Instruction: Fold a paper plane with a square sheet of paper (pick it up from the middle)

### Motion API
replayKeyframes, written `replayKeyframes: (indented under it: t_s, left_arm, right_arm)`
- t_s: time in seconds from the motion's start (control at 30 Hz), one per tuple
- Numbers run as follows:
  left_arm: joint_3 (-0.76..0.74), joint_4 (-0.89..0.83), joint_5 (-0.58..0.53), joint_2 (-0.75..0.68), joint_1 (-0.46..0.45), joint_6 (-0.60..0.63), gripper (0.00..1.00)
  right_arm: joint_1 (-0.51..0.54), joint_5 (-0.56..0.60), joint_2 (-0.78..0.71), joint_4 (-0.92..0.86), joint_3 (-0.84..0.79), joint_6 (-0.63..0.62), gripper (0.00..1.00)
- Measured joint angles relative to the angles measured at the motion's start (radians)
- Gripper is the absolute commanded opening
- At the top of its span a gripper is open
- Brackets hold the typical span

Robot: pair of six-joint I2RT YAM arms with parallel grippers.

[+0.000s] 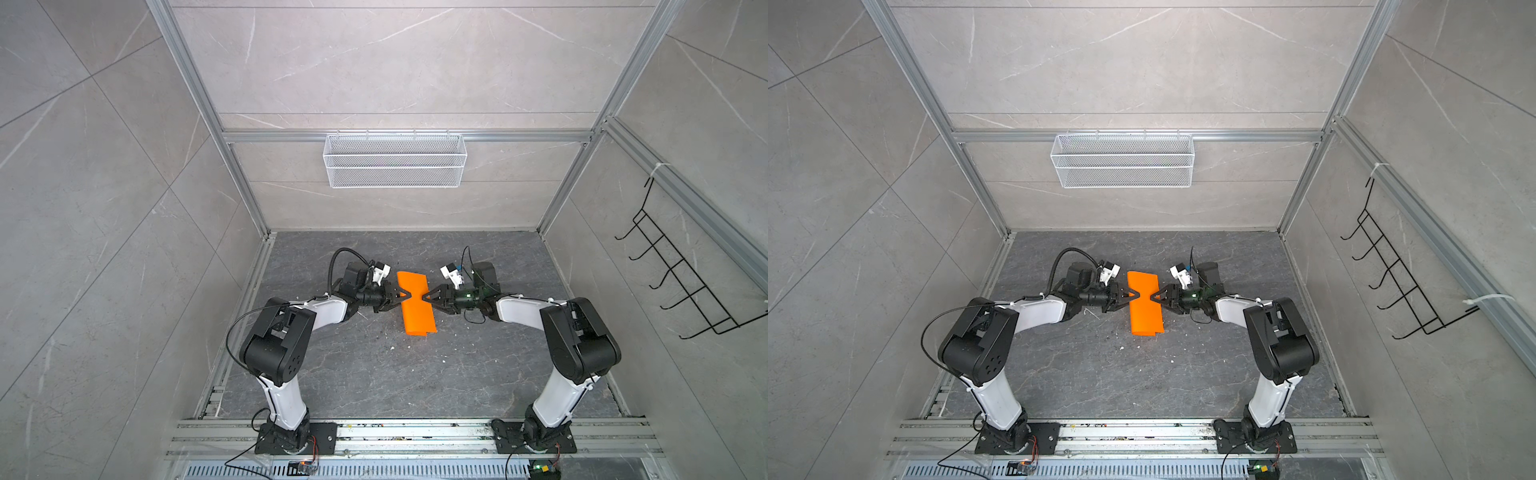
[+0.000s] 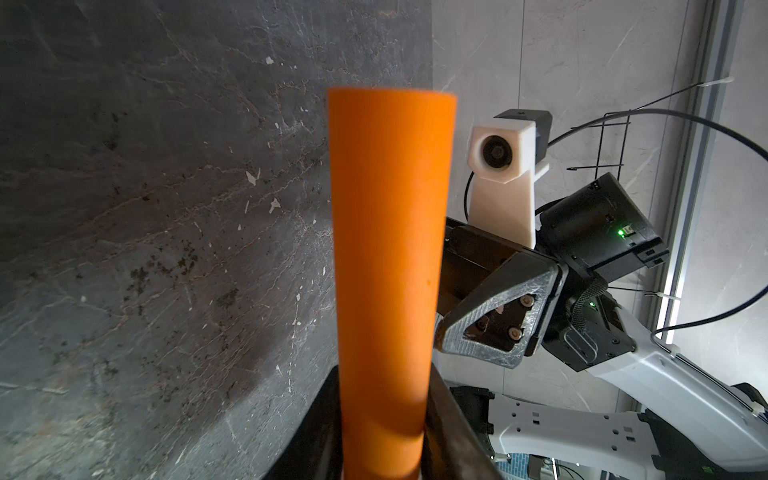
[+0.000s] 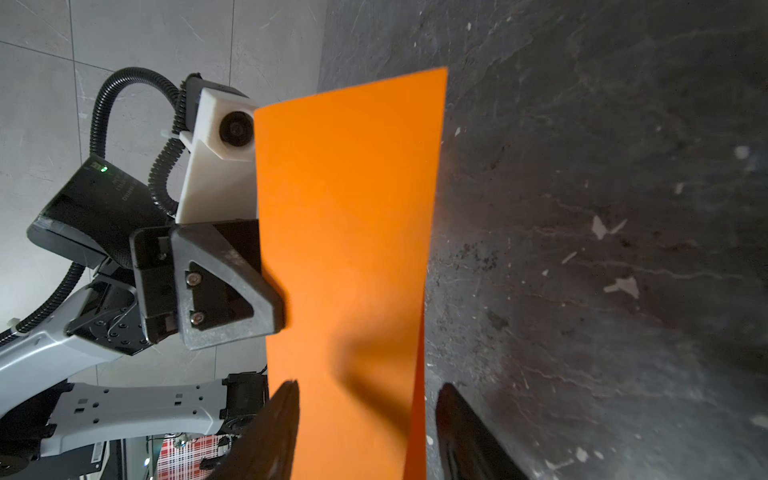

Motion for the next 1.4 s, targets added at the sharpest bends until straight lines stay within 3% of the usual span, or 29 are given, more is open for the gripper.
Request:
replayKeyframes:
  t_s: [0.23, 0.6, 0.67, 0.77, 1.03, 1.2, 1.4]
  left_arm:
    - [0.0, 0.0, 0.002, 0.008, 0.002, 0.0, 0.31]
    - [0.0, -0.014, -0.003, 0.046, 0.024, 0.001, 0.35]
    - [0.0, -0.019, -0.005, 0.046, 0.026, 0.003, 0.41]
    - [0.0, -0.042, -0.019, 0.046, 0.034, 0.012, 0.61]
    - [-0.061, -0.176, -0.148, 0.006, 0.098, 0.068, 0.87]
    - [-0.129, -0.235, -0.236, -0.078, 0.125, 0.088, 0.96]
    - [-0.165, -0.244, -0.294, -0.143, 0.123, 0.09, 0.96]
  right_arm:
    - [0.001, -0.025, 0.012, 0.058, -0.001, 0.033, 0.36]
    - [0.011, -0.03, 0.012, 0.091, -0.006, 0.061, 0.0]
    - [0.02, -0.024, 0.012, 0.09, -0.006, 0.061, 0.0]
    - [0.042, -0.003, 0.012, 0.089, -0.005, 0.061, 0.0]
    - [0.152, 0.095, 0.034, 0.066, 0.044, 0.089, 0.0]
    - [0.186, 0.128, 0.093, 0.061, 0.115, 0.114, 0.0]
    - [0.192, 0.151, 0.148, -0.01, 0.193, 0.115, 0.0]
